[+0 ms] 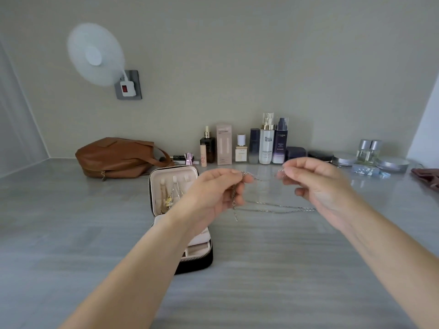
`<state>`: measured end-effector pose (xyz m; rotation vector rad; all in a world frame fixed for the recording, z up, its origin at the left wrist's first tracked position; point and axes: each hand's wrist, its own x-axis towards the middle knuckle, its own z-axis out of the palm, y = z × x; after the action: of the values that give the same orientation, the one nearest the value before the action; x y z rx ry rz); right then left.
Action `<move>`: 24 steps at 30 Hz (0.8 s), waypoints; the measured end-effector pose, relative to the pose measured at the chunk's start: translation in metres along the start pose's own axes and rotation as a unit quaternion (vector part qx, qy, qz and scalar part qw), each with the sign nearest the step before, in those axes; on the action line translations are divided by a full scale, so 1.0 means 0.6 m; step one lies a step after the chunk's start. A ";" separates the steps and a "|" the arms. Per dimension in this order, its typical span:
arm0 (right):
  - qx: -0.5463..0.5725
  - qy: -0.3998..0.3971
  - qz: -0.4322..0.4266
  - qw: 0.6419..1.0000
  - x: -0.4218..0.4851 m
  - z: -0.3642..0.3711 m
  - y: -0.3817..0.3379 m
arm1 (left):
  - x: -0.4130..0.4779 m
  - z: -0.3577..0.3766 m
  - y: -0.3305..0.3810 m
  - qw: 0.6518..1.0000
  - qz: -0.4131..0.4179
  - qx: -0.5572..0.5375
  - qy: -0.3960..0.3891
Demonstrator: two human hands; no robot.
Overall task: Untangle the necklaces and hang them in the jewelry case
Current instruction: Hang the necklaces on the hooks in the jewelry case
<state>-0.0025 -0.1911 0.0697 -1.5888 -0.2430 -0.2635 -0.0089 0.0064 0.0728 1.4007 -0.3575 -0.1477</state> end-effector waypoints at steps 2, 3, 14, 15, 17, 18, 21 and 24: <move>-0.086 -0.009 -0.001 0.996 -0.002 0.013 0.002 | 0.000 -0.016 0.012 1.000 0.009 0.014 0.010; -0.125 -0.014 -0.008 0.992 -0.003 0.022 0.001 | -0.001 -0.024 0.019 1.000 0.010 0.025 0.013; -0.148 -0.218 -0.055 0.963 0.052 0.207 -0.033 | -0.009 -0.104 0.055 0.964 -0.016 0.231 0.127; -0.149 -0.220 -0.050 0.963 0.059 0.215 -0.032 | -0.009 -0.111 0.056 0.955 -0.009 0.262 0.141; -0.161 -0.218 -0.042 0.962 0.070 0.228 -0.025 | -0.009 -0.123 0.055 0.929 0.007 0.332 0.167; -0.180 -0.204 -0.047 0.961 0.074 0.234 -0.020 | -0.008 -0.127 0.053 0.915 0.019 0.362 0.179; -0.315 -0.123 -0.115 0.934 0.086 0.244 0.003 | -0.001 -0.139 0.046 0.845 0.045 0.483 0.227; -0.388 -0.080 -0.192 0.898 0.096 0.245 0.020 | 0.008 -0.145 0.036 0.779 0.045 0.562 0.276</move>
<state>0.0587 -0.0448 0.0720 -2.3556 -0.6416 -0.5889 0.0220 0.0900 0.0837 2.5046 0.0334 0.6727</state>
